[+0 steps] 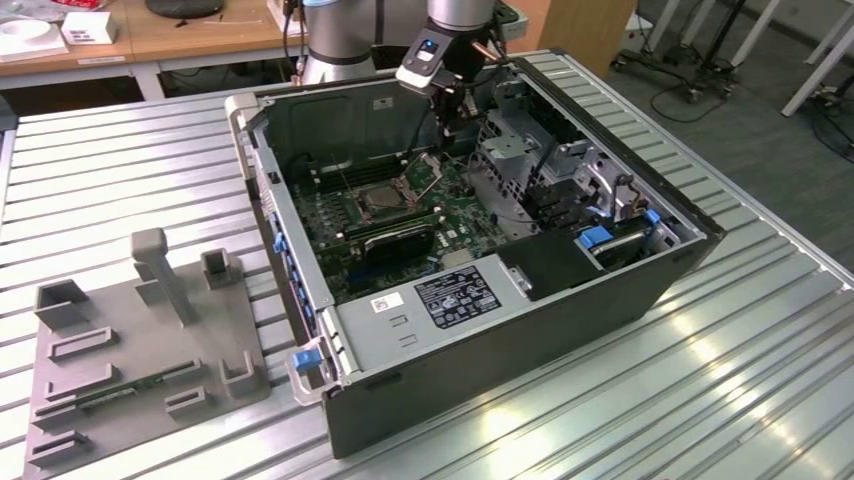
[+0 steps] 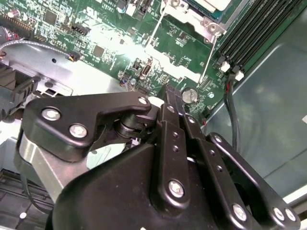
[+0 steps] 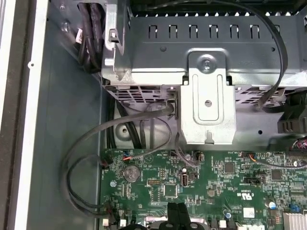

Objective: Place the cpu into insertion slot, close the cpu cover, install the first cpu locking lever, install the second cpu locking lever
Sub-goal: 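Close the cpu cover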

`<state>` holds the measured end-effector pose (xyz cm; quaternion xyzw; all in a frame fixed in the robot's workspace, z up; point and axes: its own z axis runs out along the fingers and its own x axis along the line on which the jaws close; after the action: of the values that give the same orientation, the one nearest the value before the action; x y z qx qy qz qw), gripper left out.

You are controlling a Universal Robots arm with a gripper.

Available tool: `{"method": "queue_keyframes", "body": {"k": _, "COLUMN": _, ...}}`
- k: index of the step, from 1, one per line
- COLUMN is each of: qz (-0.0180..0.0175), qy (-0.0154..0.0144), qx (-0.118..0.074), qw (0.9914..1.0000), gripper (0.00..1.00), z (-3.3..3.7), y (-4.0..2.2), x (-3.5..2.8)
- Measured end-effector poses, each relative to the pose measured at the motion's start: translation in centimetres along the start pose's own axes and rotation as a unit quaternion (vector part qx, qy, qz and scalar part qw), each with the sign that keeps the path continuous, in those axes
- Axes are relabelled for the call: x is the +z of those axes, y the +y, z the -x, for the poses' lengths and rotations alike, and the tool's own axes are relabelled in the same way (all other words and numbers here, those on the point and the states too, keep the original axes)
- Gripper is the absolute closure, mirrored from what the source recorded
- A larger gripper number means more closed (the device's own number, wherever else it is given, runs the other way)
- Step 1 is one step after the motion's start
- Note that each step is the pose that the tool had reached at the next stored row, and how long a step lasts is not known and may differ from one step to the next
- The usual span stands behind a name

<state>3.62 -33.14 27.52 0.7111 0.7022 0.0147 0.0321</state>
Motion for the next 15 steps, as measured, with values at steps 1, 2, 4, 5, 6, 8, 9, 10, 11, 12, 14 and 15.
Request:
{"method": "queue_keyframes", "body": {"k": 1, "qz": 0.0000, "qy": 0.0000, "qx": 0.000, "qw": 1.00000, "gripper": 0.89, "z": 0.00, "y": 0.00, "x": 0.00}}
{"method": "queue_keyframes", "body": {"k": 2, "qz": -0.0005, "qy": 0.0000, "qx": 0.000, "qw": 1.00000, "gripper": 0.89, "z": 0.01, "y": 0.01, "x": 0.01}}
{"method": "queue_keyframes", "body": {"k": 4, "qz": -0.0098, "qy": -0.0001, "qx": 0.000, "qw": 0.99995, "gripper": 0.89, "z": 0.01, "y": 0.15, "x": 0.03}}
{"method": "queue_keyframes", "body": {"k": 5, "qz": -0.0107, "qy": -0.0002, "qx": 0.000, "qw": 0.99994, "gripper": 0.89, "z": 0.01, "y": 0.18, "x": 0.03}}
{"method": "queue_keyframes", "body": {"k": 6, "qz": -0.0107, "qy": -0.0001, "qx": 0.000, "qw": 0.99994, "gripper": 0.89, "z": 0.01, "y": 0.18, "x": 0.03}}
{"method": "queue_keyframes", "body": {"k": 8, "qz": -0.0107, "qy": -0.0001, "qx": 0.000, "qw": 0.99994, "gripper": 0.89, "z": 0.01, "y": 0.18, "x": 0.03}}
{"method": "queue_keyframes", "body": {"k": 9, "qz": -0.0107, "qy": -0.0001, "qx": 0.000, "qw": 0.99994, "gripper": 0.89, "z": 0.01, "y": 0.18, "x": 0.03}}
{"method": "queue_keyframes", "body": {"k": 10, "qz": -0.0107, "qy": -0.0001, "qx": 0.000, "qw": 0.99994, "gripper": 0.89, "z": 0.01, "y": 0.18, "x": 0.03}}
{"method": "queue_keyframes", "body": {"k": 11, "qz": -0.0108, "qy": -0.0001, "qx": 0.000, "qw": 0.99994, "gripper": 0.89, "z": 0.01, "y": 0.23, "x": 0.04}}
{"method": "queue_keyframes", "body": {"k": 12, "qz": -0.0123, "qy": -0.0001, "qx": 0.000, "qw": 0.99992, "gripper": 0.89, "z": 0.00, "y": 0.38, "x": 0.06}}
{"method": "queue_keyframes", "body": {"k": 14, "qz": -0.0189, "qy": -0.0001, "qx": 0.000, "qw": 0.99982, "gripper": 0.89, "z": -0.01, "y": 0.76, "x": 0.18}}
{"method": "queue_keyframes", "body": {"k": 15, "qz": -0.0224, "qy": -0.0002, "qx": 0.000, "qw": 0.99975, "gripper": 0.89, "z": -0.01, "y": 0.93, "x": 0.25}}
